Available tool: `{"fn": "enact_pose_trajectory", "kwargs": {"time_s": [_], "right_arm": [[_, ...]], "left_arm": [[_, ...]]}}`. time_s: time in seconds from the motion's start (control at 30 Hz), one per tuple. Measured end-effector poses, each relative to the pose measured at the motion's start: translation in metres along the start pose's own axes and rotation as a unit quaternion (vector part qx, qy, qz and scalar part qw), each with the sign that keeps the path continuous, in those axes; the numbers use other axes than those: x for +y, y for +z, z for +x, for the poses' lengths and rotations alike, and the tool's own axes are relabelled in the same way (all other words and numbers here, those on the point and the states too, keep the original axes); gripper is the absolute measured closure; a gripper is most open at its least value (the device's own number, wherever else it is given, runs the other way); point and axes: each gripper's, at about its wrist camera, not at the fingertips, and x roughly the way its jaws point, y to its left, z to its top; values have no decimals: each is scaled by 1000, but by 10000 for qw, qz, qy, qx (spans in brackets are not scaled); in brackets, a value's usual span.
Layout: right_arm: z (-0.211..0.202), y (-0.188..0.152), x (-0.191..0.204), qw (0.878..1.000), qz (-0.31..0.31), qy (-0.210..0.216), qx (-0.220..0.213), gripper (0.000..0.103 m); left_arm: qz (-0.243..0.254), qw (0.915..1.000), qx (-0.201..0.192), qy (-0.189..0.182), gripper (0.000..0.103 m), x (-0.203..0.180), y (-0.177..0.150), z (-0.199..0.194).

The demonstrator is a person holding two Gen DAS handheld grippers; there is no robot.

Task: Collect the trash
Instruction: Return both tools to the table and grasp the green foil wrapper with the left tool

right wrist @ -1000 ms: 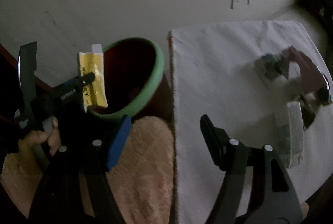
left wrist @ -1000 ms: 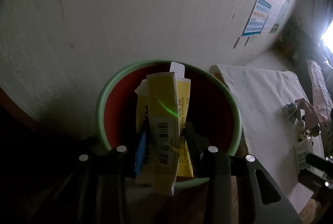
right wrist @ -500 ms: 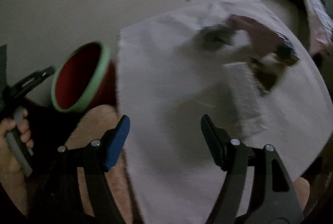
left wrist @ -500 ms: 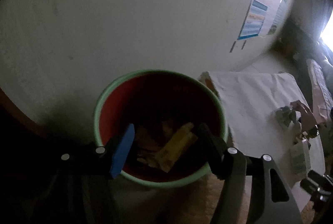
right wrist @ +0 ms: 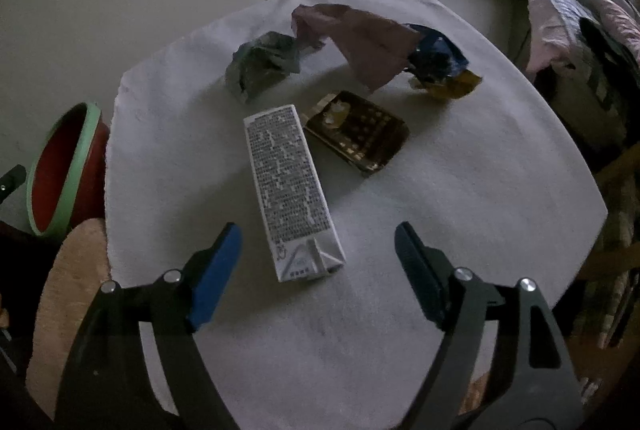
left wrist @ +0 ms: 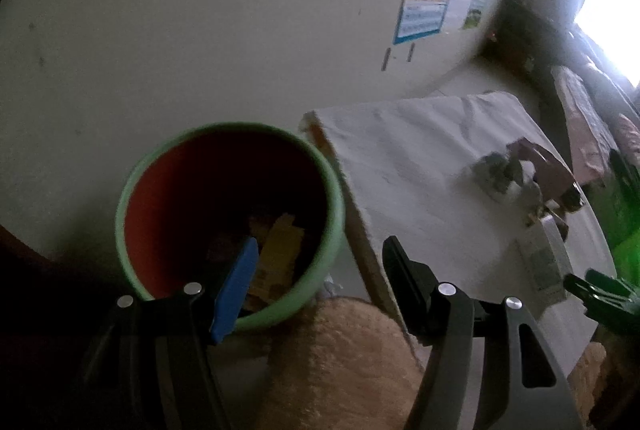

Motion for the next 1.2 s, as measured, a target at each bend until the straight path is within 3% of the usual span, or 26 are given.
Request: {"fn": "enact_pose_trajectory", "kwargs": {"time_s": [0.2, 0.3, 0.33, 0.63, 0.77, 0.83, 0.9, 0.97, 1.13, 1.2], "right_arm": [[19, 9, 6, 9998, -135, 104, 83, 30], [30, 11, 6, 9994, -129, 188, 252, 48], [32, 10, 5, 9992, -87, 248, 294, 61], [7, -19, -14, 9965, 281, 732, 281, 63], [-2, -39, -22, 9938, 567, 887, 353, 63], [-5, -44, -22, 9921, 680, 993, 348, 63], [-6, -47, -18, 9923, 640, 1008, 322, 59], [-8, -48, -17, 9936, 554, 948, 268, 43], [-10, -50, -25, 9935, 571, 974, 126, 37], [-10, -49, -30, 9923, 659, 1045, 63, 37]], "left_arm": [[233, 9997, 29, -46, 41, -16, -1, -5], [348, 9993, 48, -84, 41, -26, 1, -6], [401, 9991, 47, -108, 41, -31, 2, -6], [1165, 9907, 71, -696, 41, -101, 18, 12], [1750, 9805, 81, -889, 41, -150, 32, 43], [1955, 9774, 137, -797, 42, -171, 38, 63], [2130, 9736, 317, -753, 45, -195, 43, 87], [2324, 9691, 368, -746, 45, -211, 46, 104], [2780, 9569, 467, -692, 45, -240, 55, 129], [2796, 9565, 476, -679, 45, -246, 59, 136]]}}
